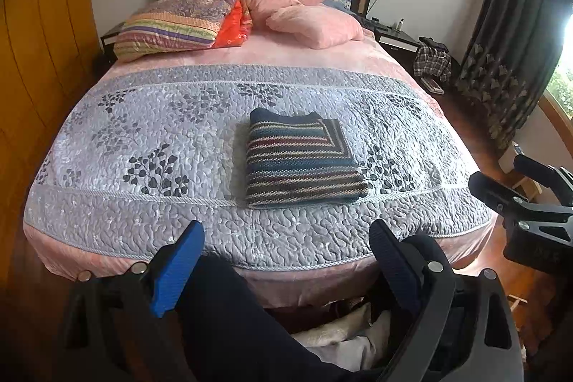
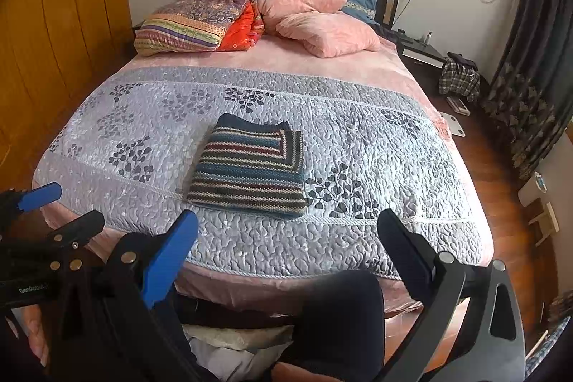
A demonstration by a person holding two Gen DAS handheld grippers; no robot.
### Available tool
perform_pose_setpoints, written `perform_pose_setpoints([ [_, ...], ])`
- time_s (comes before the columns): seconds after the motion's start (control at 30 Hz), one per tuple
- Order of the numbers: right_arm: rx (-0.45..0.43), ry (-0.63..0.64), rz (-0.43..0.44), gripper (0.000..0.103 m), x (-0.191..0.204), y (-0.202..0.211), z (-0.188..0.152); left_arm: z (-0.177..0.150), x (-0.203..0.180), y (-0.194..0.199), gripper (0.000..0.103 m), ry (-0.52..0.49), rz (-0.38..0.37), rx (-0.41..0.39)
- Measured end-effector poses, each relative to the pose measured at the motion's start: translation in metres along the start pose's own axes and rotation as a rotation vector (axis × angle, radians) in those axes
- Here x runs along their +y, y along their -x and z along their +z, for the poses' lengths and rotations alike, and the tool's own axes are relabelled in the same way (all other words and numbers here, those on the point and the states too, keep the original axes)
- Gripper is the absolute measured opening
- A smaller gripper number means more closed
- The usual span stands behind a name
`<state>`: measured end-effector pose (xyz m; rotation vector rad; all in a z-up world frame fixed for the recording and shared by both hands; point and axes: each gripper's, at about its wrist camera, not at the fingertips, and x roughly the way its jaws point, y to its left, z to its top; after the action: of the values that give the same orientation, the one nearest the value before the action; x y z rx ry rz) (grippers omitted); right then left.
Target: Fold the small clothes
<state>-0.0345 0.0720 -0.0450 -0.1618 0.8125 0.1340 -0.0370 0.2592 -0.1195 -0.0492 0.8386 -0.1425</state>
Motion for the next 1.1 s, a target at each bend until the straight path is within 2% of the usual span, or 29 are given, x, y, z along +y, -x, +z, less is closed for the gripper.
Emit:
perform_pose_setpoints([
  [1.1,-0.031,-0.039,0.000,0.100,-0.0047,0.0018,0.0012,0.0054,-0.0009,0.0021,0.093,-0.008,0.003,-0.010],
])
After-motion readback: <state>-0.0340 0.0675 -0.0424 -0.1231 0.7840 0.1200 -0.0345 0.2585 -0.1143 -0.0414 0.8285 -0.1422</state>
